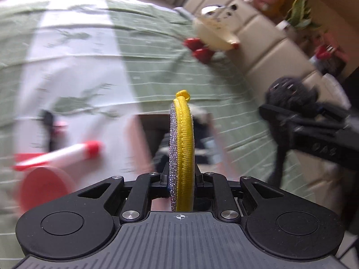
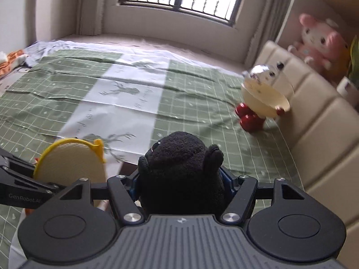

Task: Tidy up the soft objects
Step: 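Drop the mesh pad and black plush cat into the pink box with both grippers, then grasp the black strap item with the right gripper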

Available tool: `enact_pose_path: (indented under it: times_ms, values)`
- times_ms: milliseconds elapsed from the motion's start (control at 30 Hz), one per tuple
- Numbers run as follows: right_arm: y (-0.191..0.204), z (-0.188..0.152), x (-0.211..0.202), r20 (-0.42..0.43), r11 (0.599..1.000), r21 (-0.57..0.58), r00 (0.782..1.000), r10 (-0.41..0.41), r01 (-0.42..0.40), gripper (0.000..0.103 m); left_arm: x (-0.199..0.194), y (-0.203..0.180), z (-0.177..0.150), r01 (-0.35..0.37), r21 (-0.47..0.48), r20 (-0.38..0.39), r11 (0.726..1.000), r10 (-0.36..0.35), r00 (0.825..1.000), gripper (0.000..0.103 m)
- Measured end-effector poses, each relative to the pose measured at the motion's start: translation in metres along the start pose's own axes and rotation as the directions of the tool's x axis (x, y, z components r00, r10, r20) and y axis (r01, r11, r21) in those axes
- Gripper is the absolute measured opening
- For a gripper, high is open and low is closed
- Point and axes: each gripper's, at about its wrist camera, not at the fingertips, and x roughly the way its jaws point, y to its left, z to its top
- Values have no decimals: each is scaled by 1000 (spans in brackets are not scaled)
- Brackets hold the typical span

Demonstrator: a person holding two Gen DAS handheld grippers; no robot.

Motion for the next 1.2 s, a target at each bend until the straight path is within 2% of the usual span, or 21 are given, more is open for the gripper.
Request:
enact_pose_path:
  times_ms: [33, 67, 100, 133, 167, 233, 267, 400, 433, 500, 567, 633, 700, 767, 800, 867, 933, 1033, 1100, 1133, 1200]
  values:
    - [-10, -4, 8, -15, 1000, 20, 1000, 10, -9, 67, 14, 0, 1, 102, -42, 17, 994, -101, 995, 18]
    - [-17, -9, 18, -31, 999, 39, 999, 24, -22, 68, 31, 3, 1, 201, -89, 32, 975, -199, 979, 21]
    - [-26, -15, 28, -51, 997, 63, 998, 48, -45, 70, 50, 6, -1, 252, -131, 30, 959, -250, 968, 25]
    - [-30, -20, 43, -77, 992, 91, 993, 89, -82, 72, 70, 10, -4, 237, -160, 1, 958, -240, 971, 25]
    - [-29, -27, 60, -109, 986, 119, 985, 133, -120, 73, 87, 13, -8, 172, -158, -33, 972, -179, 983, 26]
    - [-30, -43, 83, -159, 980, 152, 975, 155, -131, 76, 105, 19, -18, 34, -113, -70, 993, -42, 997, 43]
    - [-29, -51, 92, -175, 980, 147, 972, 156, -131, 76, 106, 22, -23, 20, -110, -71, 994, -28, 997, 54]
    - [-30, -76, 97, -151, 983, 148, 980, 130, -107, 76, 86, 22, -32, -46, -51, 4, 998, 47, 999, 53]
    - [-33, -80, 95, -141, 980, 169, 981, 132, -108, 69, 81, 19, -31, -63, -27, 29, 998, 64, 998, 52]
    - [-38, -89, 102, -171, 968, 226, 974, 150, -109, 49, 76, 12, -30, -86, 11, 54, 996, 86, 995, 39]
    - [-34, -98, 116, -223, 965, 248, 964, 144, -87, 50, 95, 9, -23, -145, 55, -5, 988, 146, 989, 39]
    - [-24, -96, 114, -215, 977, 204, 971, 103, -58, 50, 99, 12, -20, -145, 34, -32, 989, 146, 989, 39]
    - [-15, -84, 102, -190, 985, 168, 979, 70, -38, 51, 87, 16, -18, -108, 9, -23, 994, 108, 994, 40]
    - [0, -65, 80, -120, 993, 107, 992, 51, -38, 59, 62, 21, -22, -86, 17, 12, 996, 86, 996, 40]
    - [9, -53, 72, -86, 996, 76, 995, 49, -43, 69, 50, 24, -26, -95, 23, 29, 995, 94, 995, 40]
    - [30, -27, 65, -55, 994, 55, 994, 97, -94, 75, 19, 37, -36, -106, 0, 62, 994, 106, 992, 39]
    - [52, -3, 75, -101, 978, 103, 976, 191, -181, 75, -14, 57, -49, -113, -51, 92, 992, 118, 989, 39]
    - [91, 20, 111, -207, 923, 236, 913, 352, -303, 75, -57, 93, -73, -155, -149, 116, 977, 173, 978, 39]
    - [122, 27, 142, -268, 899, 307, 879, 395, -311, 75, -80, 120, -86, -190, -207, 101, 960, 214, 972, 39]
    - [135, 30, 154, -281, 900, 319, 877, 389, -297, 75, -90, 134, -93, -210, -230, 86, 950, 235, 968, 39]
    - [164, 38, 176, -283, 914, 311, 892, 352, -262, 75, -109, 162, -105, -256, -272, 58, 928, 281, 958, 39]
